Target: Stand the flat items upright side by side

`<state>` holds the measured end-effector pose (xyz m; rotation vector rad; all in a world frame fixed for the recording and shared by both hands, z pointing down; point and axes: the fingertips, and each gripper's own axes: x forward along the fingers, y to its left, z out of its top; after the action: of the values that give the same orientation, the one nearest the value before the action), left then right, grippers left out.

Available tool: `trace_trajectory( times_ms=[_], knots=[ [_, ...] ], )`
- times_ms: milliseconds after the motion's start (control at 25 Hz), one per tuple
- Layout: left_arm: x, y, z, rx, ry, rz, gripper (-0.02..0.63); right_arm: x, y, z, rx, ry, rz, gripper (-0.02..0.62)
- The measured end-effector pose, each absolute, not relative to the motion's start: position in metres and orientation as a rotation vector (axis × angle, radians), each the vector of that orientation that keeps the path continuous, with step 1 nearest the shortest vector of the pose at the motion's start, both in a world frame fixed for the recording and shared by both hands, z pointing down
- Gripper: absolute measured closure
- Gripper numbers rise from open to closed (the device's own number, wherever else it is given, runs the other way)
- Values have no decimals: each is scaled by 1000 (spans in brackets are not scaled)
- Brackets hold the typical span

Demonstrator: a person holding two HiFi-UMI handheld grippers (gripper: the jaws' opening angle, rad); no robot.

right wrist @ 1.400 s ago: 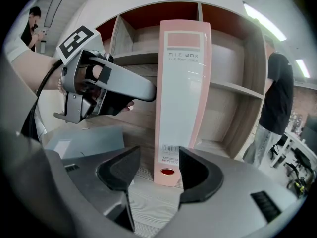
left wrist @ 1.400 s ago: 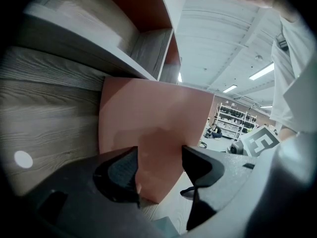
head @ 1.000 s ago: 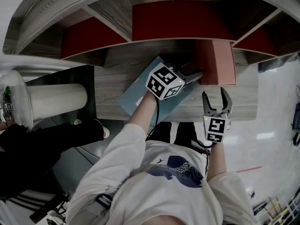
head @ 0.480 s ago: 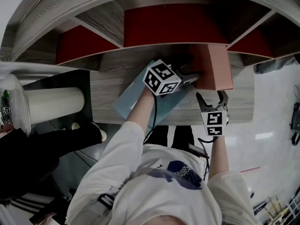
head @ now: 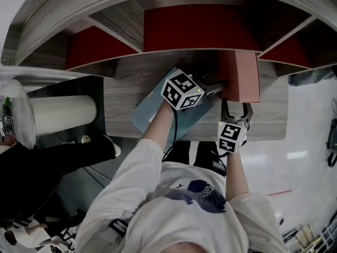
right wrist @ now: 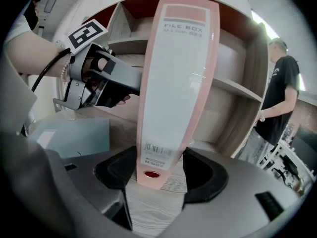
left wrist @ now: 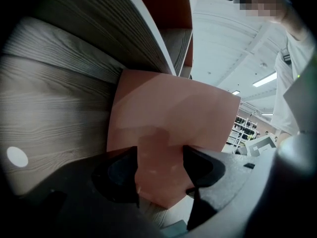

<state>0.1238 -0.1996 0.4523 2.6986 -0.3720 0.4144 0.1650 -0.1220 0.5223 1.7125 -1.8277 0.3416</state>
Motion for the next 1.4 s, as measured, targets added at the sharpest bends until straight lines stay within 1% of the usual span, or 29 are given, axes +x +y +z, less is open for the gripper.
trace_trajectory(
  times_ms=[680,920,1000,1400],
  knots=[
    [87,-194,448,2694,-442,413,310,168,-135,526,1790,-1748,376,301],
    [75,-187,443,2698,-466,409,310,169,-135,526,1793,-1751,356,287],
    [68,-185,441,2696,-483,408,310,168,-134,525,1796,-1767,365,272],
    [30,-166,430,2694,-557,404,310,165,-111,517,1844,-1777,387,258]
  ],
)
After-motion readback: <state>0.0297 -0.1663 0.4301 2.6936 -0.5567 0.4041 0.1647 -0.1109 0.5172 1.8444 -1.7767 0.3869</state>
